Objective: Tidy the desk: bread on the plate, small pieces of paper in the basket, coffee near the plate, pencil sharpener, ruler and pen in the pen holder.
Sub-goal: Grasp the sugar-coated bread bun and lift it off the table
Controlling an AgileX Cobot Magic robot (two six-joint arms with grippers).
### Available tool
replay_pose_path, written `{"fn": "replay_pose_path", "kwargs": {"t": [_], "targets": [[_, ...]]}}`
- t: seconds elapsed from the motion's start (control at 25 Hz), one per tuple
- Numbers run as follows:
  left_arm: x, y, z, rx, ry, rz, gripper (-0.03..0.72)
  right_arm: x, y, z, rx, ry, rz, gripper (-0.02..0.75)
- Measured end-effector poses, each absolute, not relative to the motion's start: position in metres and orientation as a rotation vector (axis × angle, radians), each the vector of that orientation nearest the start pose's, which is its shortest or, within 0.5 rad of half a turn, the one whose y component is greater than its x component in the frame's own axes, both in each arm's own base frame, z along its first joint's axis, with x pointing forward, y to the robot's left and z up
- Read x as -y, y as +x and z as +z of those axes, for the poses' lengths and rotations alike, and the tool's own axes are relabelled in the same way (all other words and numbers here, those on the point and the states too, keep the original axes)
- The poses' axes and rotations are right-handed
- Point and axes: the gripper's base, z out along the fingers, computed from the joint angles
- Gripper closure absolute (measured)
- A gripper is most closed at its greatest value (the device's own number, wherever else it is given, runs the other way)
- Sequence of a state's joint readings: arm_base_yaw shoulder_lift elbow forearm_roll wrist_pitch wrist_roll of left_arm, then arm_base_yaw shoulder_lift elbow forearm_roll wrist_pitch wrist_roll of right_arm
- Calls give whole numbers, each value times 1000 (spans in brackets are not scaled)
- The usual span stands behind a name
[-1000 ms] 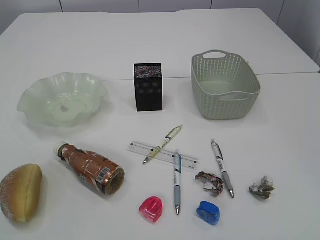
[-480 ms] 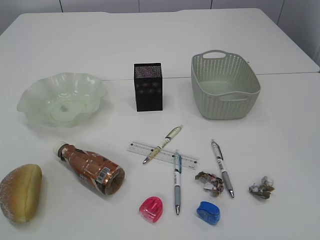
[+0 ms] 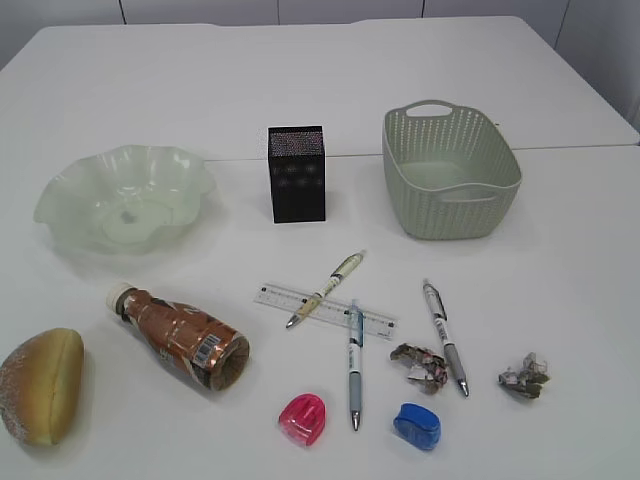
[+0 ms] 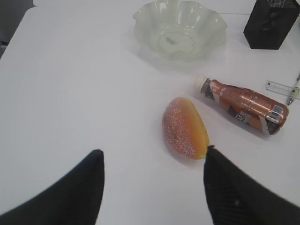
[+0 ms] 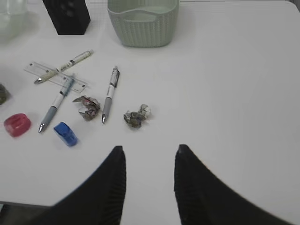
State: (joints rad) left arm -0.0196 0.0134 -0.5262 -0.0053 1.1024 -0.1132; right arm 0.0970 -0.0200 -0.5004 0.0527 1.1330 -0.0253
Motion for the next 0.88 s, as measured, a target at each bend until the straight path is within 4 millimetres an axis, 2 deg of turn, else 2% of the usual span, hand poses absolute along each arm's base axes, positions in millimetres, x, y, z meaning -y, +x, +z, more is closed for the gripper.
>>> {"fn": "replay_pose_path", "kwargs": {"t": [0.12, 0.32, 0.52, 0.72, 0.88], "targets": [[0, -8, 281, -2072, -97, -88, 209, -5, -7, 276, -2080, -132, 125, 478], [0, -2, 286, -2071, -97, -88, 228, -7, 17, 287, -2150, -127, 130, 477], [1, 19, 305, -2063, -97, -88, 229, -11, 56, 293, -2213, -113, 139, 474], [1, 42, 322, -2117, -100, -88, 229, -16, 96, 301, -2278, -98, 151, 423], [2, 63, 329, -2176, -104, -90, 229, -18, 132, 319, -2264, -98, 128, 384]]}}
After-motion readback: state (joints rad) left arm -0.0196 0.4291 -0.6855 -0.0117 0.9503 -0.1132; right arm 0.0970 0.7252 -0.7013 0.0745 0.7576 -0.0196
